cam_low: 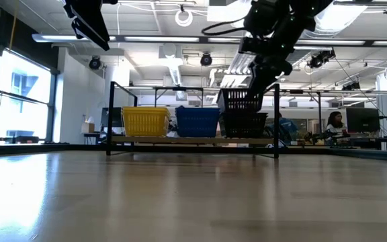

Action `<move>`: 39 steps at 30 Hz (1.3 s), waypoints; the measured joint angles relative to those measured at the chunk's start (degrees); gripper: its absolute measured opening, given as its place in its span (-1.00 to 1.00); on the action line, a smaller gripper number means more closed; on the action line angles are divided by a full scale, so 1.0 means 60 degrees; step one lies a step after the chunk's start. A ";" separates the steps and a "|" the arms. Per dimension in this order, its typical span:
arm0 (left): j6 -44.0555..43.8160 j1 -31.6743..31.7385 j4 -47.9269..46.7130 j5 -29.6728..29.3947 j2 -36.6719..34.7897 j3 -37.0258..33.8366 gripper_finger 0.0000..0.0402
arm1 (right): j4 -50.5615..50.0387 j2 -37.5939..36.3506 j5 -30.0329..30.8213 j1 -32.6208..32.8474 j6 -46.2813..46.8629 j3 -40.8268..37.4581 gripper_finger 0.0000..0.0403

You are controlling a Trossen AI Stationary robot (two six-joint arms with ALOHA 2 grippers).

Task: Stack baskets on shelf by color
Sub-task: Stack the black bin on top of the black bin on the shelf, then return to Home Position

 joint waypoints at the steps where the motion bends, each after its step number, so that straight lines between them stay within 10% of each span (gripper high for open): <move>1: 0.0000 0.0000 0.0000 0.0000 0.0000 0.0001 -0.08 | 0.0078 0.0000 -0.0084 -0.0020 0.0000 -0.0081 -1.00; 20: 0.0015 0.0000 -0.0004 0.0001 -0.0002 -0.0001 -0.08 | 0.0434 0.0193 -0.0021 -0.0399 -0.0003 -0.0328 -0.98; 39: 0.0358 0.0000 -0.0022 0.0064 -0.0002 -0.0001 -0.08 | -0.1066 -0.0066 0.0400 -0.0132 0.1763 0.0751 -0.44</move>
